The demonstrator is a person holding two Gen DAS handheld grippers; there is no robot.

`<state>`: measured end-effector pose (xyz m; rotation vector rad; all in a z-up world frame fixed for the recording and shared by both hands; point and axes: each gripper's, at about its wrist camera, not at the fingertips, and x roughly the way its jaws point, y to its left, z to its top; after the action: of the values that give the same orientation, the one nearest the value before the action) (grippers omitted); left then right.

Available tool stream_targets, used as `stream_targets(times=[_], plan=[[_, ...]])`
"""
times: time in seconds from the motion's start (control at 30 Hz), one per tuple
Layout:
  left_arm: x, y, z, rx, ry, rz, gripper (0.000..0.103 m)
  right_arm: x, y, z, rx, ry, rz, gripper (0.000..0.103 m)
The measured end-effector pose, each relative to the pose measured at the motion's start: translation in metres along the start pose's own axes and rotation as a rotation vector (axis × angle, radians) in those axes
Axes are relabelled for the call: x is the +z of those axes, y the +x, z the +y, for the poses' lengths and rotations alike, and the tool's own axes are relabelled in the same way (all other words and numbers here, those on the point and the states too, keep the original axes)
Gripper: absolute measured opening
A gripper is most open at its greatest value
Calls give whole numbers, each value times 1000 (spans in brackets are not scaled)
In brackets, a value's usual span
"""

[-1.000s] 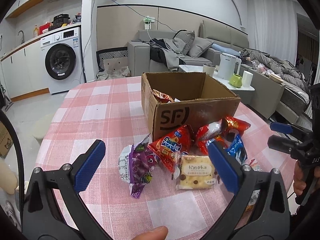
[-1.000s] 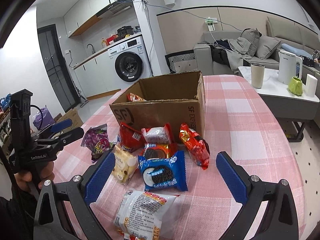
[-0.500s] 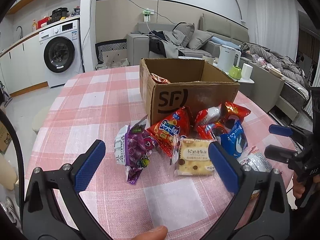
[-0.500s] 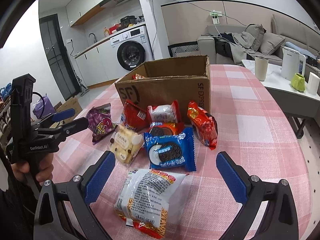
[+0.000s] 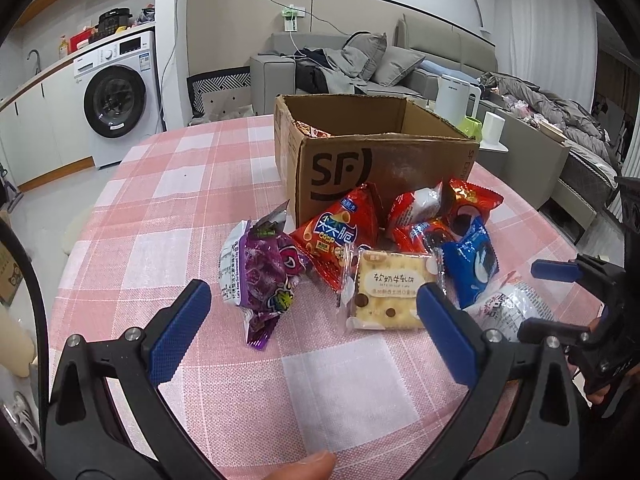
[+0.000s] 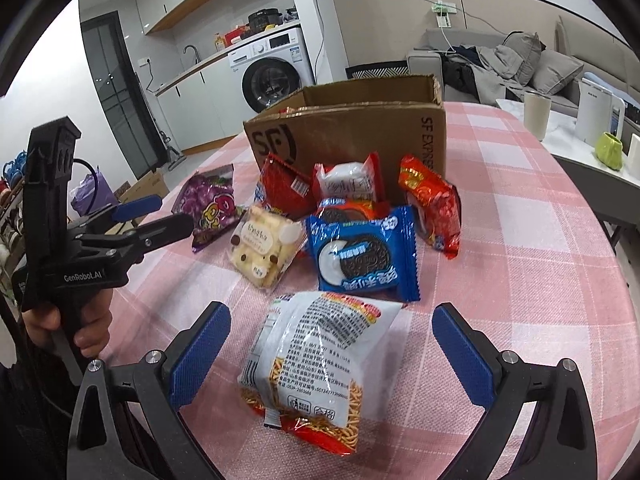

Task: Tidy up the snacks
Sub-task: 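Grasp the white printed noodle bag on the table with the right gripper, then grasp the purple snack bag with the left gripper while the right gripper holds its bag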

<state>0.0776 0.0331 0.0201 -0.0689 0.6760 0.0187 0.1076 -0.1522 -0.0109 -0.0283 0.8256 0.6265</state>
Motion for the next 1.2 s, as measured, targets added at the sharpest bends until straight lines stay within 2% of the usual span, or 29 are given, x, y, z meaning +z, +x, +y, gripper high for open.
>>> stream_targets(times=[0.4, 0.5, 0.67, 0.9, 1.2], plan=[[-8, 11, -3, -9, 14, 44, 102, -8, 19, -1, 29, 20, 80, 101], [-9, 14, -2, -10, 15, 51, 102, -7, 21, -2, 47, 30, 91, 84], [-8, 16, 1, -2, 9, 53, 102, -8, 24, 0, 78, 30, 107, 77], [-7, 16, 11, 13, -14, 50, 102, -11, 21, 5, 97, 11, 108, 56], [-6, 24, 29, 69, -68, 63, 102, -7, -1, 7, 103, -5, -6, 53]])
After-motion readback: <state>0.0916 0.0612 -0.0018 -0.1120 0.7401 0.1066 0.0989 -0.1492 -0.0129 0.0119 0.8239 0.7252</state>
